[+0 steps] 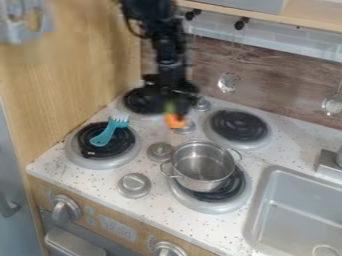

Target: Put the yellow object on the metallic pot

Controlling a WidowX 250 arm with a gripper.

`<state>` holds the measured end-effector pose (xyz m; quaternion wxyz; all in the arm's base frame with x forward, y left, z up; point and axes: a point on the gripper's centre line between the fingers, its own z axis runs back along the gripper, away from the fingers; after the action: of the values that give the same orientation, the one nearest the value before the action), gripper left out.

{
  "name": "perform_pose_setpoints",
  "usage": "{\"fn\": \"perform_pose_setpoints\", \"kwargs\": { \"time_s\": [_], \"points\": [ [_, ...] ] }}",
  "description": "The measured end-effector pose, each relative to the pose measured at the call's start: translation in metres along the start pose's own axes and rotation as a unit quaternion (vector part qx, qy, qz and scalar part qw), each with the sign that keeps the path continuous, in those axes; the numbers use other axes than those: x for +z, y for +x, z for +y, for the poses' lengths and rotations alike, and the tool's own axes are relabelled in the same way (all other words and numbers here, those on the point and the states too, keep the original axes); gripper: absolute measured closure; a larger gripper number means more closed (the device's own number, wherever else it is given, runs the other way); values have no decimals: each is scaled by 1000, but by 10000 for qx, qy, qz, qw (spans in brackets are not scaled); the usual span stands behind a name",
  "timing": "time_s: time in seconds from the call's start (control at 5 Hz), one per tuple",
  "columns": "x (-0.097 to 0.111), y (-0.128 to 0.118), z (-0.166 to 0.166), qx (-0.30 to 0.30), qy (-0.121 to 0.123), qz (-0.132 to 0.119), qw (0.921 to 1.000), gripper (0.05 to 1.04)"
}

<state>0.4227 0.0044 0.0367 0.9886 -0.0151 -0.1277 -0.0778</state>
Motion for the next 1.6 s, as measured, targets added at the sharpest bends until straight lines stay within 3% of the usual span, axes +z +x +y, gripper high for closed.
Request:
{"fn": "perform_pose_setpoints", "kwargs": {
  "time_s": [0.2,0.4,0.6,0.8,1.2,1.4,1.6],
  "points": [
    [4,-10,-39,-640,-244,93,9976,497],
    [-3,-27,-69,-1239,-174,428,9912,497],
    [-6,-34,-76,-1440,-6,588,9878,497],
    [-15,-49,-67,-1352,252,899,9864,497],
    [-17,-56,-58,-1103,446,1036,9875,497],
    [-35,-66,-56,-929,331,1421,9849,497],
    [-38,-62,-58,-765,249,1553,9846,416]
  ]
}}
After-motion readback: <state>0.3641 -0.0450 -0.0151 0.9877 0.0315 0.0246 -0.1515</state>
